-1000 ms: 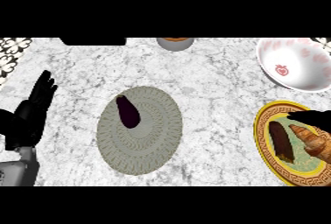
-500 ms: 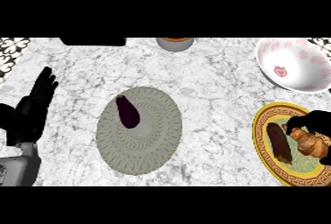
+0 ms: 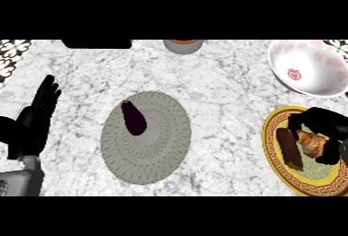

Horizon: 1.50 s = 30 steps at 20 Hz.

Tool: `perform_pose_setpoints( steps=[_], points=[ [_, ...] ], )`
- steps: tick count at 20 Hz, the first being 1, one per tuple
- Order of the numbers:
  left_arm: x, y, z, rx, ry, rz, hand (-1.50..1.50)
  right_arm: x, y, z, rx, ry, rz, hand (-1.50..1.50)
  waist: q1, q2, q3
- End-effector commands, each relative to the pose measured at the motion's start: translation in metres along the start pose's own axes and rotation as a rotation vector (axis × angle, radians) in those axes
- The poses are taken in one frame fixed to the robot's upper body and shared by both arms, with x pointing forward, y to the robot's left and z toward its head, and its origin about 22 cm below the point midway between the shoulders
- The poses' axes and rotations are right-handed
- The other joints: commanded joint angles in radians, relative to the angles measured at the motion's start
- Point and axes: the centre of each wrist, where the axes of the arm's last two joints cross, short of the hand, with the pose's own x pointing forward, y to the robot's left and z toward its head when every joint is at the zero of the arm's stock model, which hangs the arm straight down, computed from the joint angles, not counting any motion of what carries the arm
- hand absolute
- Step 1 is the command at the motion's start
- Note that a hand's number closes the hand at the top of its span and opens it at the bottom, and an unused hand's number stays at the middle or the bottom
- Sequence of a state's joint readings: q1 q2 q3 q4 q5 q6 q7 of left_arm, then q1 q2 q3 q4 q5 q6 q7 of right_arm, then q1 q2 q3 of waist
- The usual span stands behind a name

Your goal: Pick the croissant from the plate and place it in the bowl

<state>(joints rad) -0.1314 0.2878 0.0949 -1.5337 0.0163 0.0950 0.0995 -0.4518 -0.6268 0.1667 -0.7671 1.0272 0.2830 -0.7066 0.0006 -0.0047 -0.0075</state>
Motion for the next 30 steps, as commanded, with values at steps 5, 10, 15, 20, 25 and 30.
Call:
perform_pose_setpoints(
  steps=[5, 10, 15, 20, 25, 30],
  points=[
    [0.014, 0.017, -0.007, 0.013, 0.006, -0.002, 0.00, 0.090, -0.014, -0.063, -0.249, -0.043, 0.024, 1.50, -0.012, -0.003, 0.007],
    [0.003, 0.008, -0.006, 0.025, 0.012, -0.001, 0.00, 0.099, -0.062, -0.020, -0.438, -0.022, 0.094, 1.50, -0.027, -0.004, 0.006],
    [0.009, 0.006, 0.003, 0.016, 0.022, 0.010, 0.00, 0.093, -0.102, 0.025, -0.789, -0.014, 0.007, 1.50, -0.034, -0.010, 0.007],
    [0.008, 0.006, 0.007, 0.020, 0.002, -0.007, 0.00, 0.099, -0.135, 0.074, -0.892, -0.013, -0.134, 1.50, -0.018, -0.004, 0.007],
    [0.025, 0.008, 0.002, -0.021, 0.007, -0.003, 0.00, 0.074, -0.165, 0.087, -0.934, 0.077, -0.208, 1.50, 0.008, 0.004, 0.008],
    [0.003, 0.004, -0.006, -0.012, 0.007, 0.002, 0.00, 0.043, -0.161, 0.072, -0.933, 0.046, -0.276, 1.50, 0.010, 0.009, 0.008]
  ],
)
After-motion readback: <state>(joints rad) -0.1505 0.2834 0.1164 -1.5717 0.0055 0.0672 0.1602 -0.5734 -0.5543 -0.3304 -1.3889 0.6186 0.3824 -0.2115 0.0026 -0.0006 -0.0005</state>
